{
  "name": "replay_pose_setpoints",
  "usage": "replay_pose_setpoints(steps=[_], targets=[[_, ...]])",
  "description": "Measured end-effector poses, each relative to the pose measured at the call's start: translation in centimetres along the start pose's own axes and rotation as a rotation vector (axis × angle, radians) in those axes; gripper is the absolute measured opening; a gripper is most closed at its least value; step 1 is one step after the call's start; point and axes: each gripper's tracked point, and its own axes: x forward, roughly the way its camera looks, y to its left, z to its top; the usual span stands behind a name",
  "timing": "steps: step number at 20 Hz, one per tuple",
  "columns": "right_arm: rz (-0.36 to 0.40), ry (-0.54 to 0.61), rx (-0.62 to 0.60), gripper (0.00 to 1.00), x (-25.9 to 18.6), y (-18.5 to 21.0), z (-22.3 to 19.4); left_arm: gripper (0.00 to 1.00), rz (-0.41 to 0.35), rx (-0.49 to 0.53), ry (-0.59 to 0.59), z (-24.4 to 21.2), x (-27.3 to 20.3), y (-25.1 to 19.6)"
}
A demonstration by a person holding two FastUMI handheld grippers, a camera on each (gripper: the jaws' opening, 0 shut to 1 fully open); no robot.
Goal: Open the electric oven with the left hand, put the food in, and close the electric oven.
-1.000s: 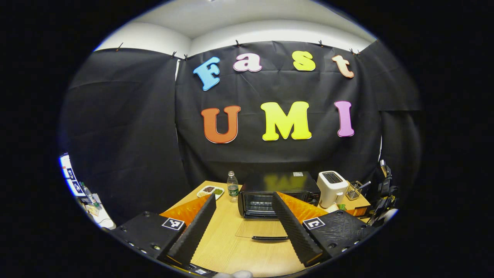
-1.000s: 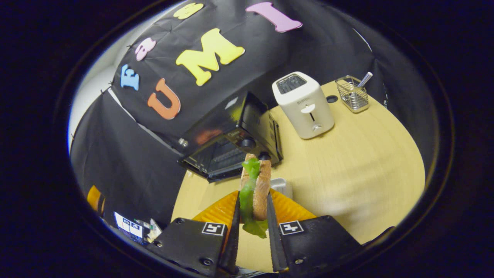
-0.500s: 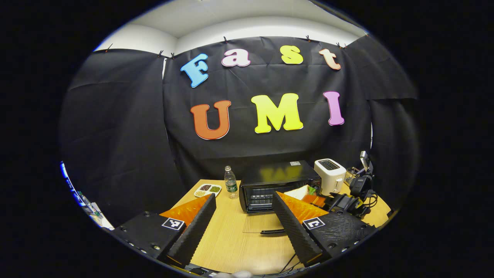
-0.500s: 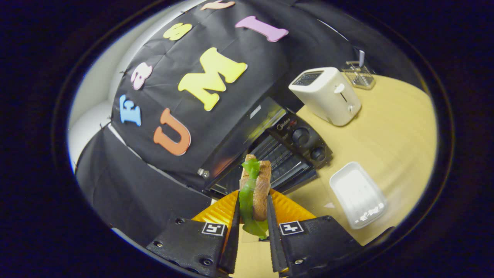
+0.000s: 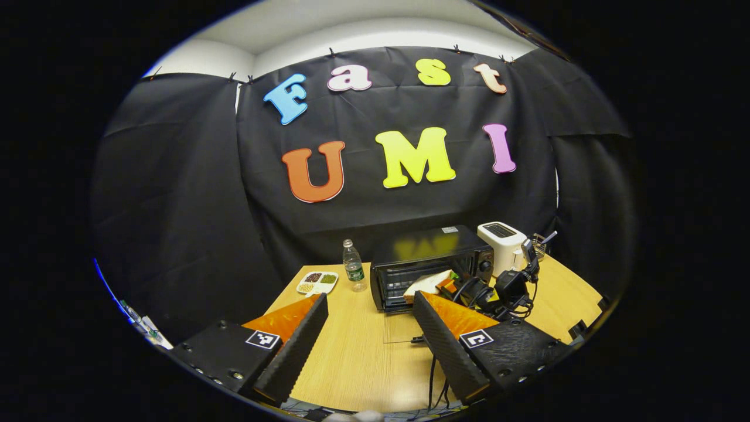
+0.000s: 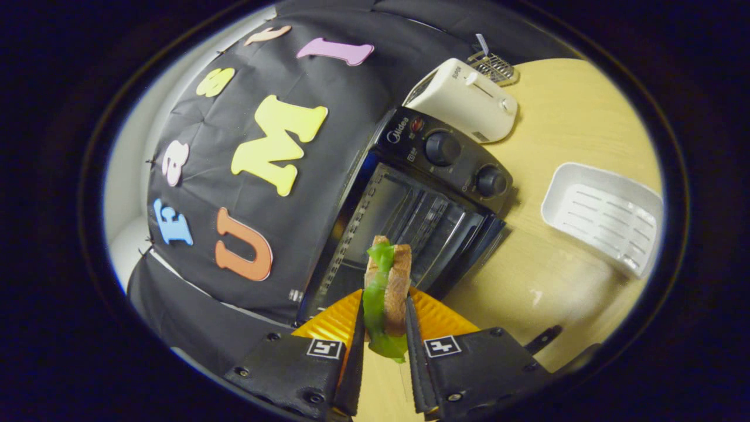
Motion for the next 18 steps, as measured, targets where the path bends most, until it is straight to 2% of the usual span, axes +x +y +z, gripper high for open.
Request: replay_pose_setpoints(steps=[6, 10, 11, 12, 13, 14, 15, 16, 17, 18], targets=[[0.003, -0.039, 0.038, 0.37, 5.8, 1.9, -0.9, 0.96, 0.017, 0.037, 0.028, -1.3, 1.4, 1.9], [-0.031, -0.056, 0.043, 0.37, 8.5, 1.2, -1.7, 0.96, 0.021, 0.041, 0.034, -1.4, 2.3, 2.7], [-0.028, -0.055, 0.051, 0.28, 9.1, 1.0, -1.8, 0.96, 0.022, 0.043, 0.038, -1.6, 2.4, 2.9], [-0.035, -0.058, 0.062, 0.38, 9.5, 0.8, -1.8, 0.96, 0.021, 0.041, 0.04, -1.7, 2.4, 3.0], [-0.049, -0.06, 0.055, 0.38, 9.8, 0.4, -1.8, 0.96, 0.022, 0.037, 0.042, -1.8, 2.6, 3.1], [-0.066, -0.058, 0.04, 0.32, 9.8, -0.1, -1.7, 0.96, 0.018, 0.033, 0.048, -1.9, 2.7, 3.1], [-0.105, -0.06, 0.011, 0.36, 9.5, -0.8, -1.6, 0.96, 0.018, 0.032, 0.05, -2.0, 2.8, 3.2], [-0.142, -0.066, -0.029, 0.54, 9.0, -1.4, -1.2, 0.96, 0.017, 0.03, 0.05, -2.0, 2.9, 3.2], [-0.158, -0.082, -0.066, 0.48, 8.6, -1.6, -0.7, 0.96, 0.016, 0.025, 0.052, -1.9, 2.9, 3.3], [-0.166, -0.104, -0.11, 0.65, 8.2, -1.4, 0.3, 0.96, 0.016, 0.02, 0.052, -1.9, 2.9, 3.3]])
